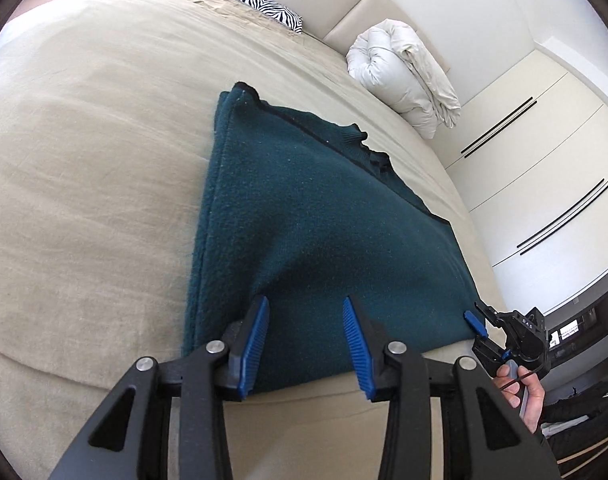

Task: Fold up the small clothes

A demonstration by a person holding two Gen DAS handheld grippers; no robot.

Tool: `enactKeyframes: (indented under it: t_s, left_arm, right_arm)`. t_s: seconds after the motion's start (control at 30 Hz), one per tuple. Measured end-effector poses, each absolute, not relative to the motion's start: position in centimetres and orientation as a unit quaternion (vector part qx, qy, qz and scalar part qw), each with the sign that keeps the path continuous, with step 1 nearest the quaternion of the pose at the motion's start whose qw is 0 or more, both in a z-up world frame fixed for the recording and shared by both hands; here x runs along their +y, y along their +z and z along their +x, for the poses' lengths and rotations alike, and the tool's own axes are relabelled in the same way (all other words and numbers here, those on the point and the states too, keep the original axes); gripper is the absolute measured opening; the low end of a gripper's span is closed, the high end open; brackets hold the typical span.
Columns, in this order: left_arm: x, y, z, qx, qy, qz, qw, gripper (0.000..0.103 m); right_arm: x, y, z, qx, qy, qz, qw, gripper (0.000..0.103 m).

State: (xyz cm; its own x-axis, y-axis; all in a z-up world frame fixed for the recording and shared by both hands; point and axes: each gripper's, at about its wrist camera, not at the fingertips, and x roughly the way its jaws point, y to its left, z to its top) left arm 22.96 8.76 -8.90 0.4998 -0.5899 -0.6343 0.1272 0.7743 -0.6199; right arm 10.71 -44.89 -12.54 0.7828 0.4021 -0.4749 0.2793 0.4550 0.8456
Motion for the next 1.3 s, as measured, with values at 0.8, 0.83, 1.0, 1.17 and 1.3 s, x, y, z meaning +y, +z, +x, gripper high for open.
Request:
enactKeyframes:
  t_s: [0.8,0.83,1.0,1.17,1.3]
  left_arm:
    - [12.4,-10.3,30.3,0.499,-0.219,-0.402,0.736,0.078]
    - [12.4,-10.5,30.6,0.5,-0.22,-0.41,0.731,0.078]
    - [12.0,-11.0,32.0,0.507,-0.227,-0.432,0.71,0.078]
    - [11.6,-11.0,32.5,0.51,-0.244,-0.443,0.696,0.078]
    - [11.7,-11.5,33.1,0.51,-0.25,-0.457,0.685,0.066]
  right_arm:
    - [-33.2,-4.1,20.0,0.381,0.201,0.448,0.784,0.057]
    - [-32.4,-4.2,21.1,0.388,0.209,0.446,0.779,0.057]
    - [-28.2,-4.7,25.4,0.415,0.25,0.448,0.752,0.057]
    - [-24.0,-5.7,28.5,0.445,0.28,0.445,0.726,0.057]
    - [-22.6,-6.8,28.5,0.471,0.283,0.443,0.708,0.057]
